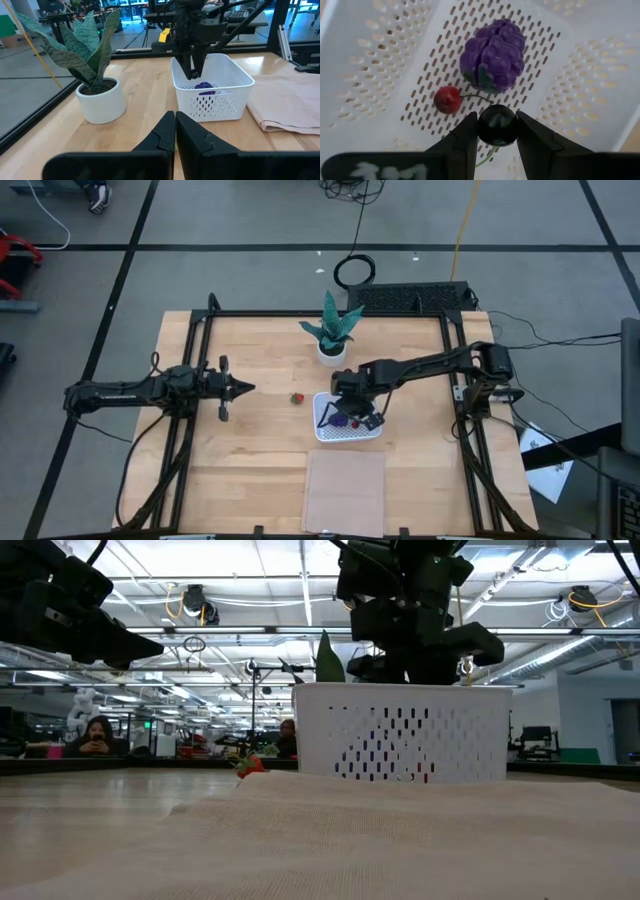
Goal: Pick and placing Produce into tupperware
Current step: Put the black cherry into the basket
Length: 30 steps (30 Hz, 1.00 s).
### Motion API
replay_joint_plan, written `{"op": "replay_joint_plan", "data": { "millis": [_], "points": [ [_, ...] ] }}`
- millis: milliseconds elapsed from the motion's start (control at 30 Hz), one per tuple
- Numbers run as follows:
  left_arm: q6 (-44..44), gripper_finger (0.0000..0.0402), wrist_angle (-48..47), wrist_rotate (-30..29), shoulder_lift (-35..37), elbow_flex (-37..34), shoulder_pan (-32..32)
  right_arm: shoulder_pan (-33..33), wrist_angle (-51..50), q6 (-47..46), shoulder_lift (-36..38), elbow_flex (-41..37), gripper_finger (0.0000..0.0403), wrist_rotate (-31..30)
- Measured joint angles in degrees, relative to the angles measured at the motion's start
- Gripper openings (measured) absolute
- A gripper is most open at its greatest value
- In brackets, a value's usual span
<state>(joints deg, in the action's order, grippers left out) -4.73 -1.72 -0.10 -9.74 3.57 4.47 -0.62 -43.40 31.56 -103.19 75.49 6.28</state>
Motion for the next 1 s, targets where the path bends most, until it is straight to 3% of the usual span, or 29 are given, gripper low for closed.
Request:
{"op": "replay_joint_plan", "data": {
  "millis": [567, 1000],
  "points": [
    [0.07, 0.0017, -0.31, 0.0, -0.01, 0.0, 0.01, -0.02, 0.58, -0.95, -2.76, -0.05, 0.01, -0.22],
    [0.09, 0.0017, -0.28, 0.0, -0.01, 0.0, 0.0, -0.42, 3.93, -8.41, -2.98, -4.28, 0.01, -0.35]
  ]
}}
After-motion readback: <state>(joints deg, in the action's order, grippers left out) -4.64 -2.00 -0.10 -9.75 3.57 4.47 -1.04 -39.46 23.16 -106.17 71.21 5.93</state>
